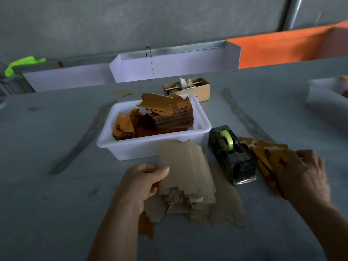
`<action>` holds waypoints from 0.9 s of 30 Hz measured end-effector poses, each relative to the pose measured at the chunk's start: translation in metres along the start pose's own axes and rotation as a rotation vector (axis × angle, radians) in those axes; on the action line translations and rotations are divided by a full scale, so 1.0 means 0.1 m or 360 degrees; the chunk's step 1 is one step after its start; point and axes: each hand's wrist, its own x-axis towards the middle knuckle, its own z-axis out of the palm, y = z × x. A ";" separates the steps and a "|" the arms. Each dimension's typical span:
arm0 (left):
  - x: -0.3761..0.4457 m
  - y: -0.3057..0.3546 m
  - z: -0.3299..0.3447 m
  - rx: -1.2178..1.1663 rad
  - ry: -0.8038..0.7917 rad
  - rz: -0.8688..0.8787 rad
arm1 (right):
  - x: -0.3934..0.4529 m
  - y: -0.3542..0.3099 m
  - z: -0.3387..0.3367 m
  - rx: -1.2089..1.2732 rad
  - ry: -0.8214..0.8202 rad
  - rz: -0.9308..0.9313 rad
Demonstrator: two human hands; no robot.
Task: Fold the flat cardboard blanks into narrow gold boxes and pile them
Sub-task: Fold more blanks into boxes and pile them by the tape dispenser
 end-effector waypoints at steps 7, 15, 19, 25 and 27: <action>-0.02 0.05 0.02 0.0148 0.0014 0.0034 | -0.26 -0.27 -0.19 0.0583 0.0325 -0.0259; -0.05 0.13 0.03 0.0331 -0.0073 0.0076 | -0.73 -0.96 -0.38 0.0903 -0.0465 -0.0520; -0.12 0.13 0.09 0.0292 -0.0097 0.0081 | -0.76 -1.09 -0.10 0.0810 -0.0715 -0.0358; -0.19 0.13 0.24 0.0441 0.0114 0.0222 | -0.70 -1.03 0.01 0.1131 -0.0774 -0.0165; -0.20 0.13 0.26 0.0638 0.0189 0.0444 | -0.68 -1.01 0.00 0.1193 -0.0759 -0.0176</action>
